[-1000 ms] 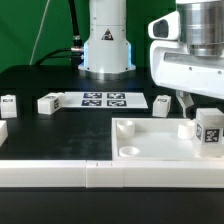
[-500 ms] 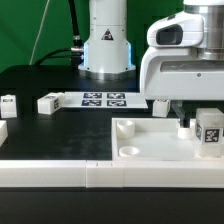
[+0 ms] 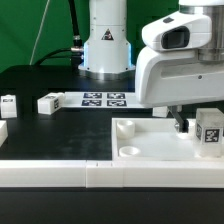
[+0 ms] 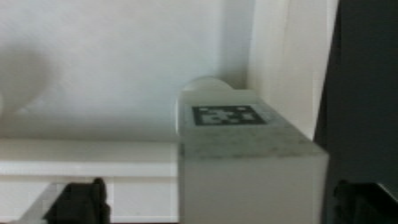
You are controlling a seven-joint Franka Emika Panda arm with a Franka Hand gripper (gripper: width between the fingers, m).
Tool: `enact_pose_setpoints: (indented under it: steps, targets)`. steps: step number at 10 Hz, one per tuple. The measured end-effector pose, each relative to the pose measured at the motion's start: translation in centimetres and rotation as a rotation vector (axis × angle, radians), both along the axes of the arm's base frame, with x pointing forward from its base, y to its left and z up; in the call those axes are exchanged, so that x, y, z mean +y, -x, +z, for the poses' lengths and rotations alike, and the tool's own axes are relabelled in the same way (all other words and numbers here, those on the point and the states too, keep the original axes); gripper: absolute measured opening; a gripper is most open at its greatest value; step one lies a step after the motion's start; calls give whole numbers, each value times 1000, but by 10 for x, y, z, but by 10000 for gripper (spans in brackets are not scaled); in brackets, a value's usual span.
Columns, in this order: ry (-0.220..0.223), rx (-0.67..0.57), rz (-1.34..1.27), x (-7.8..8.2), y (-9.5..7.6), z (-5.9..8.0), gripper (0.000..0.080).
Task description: Assemble one leg
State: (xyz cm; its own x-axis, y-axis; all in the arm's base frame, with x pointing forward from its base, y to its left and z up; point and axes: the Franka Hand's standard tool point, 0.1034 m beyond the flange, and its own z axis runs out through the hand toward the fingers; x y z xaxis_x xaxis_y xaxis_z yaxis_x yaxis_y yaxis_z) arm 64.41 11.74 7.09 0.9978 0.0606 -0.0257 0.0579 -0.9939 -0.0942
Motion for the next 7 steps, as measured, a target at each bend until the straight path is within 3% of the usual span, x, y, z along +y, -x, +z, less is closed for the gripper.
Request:
enact_pose_setpoints:
  steps: [1, 2, 3, 6, 7]
  targets:
    - [0, 0, 0, 0, 0, 0, 553]
    - [0, 0, 0, 0, 0, 0, 371]
    - [0, 0, -1, 0, 0, 0, 290]
    - [-1, 9, -102, -3, -1, 0, 290]
    - [-12, 25, -257, -5, -1, 0, 290]
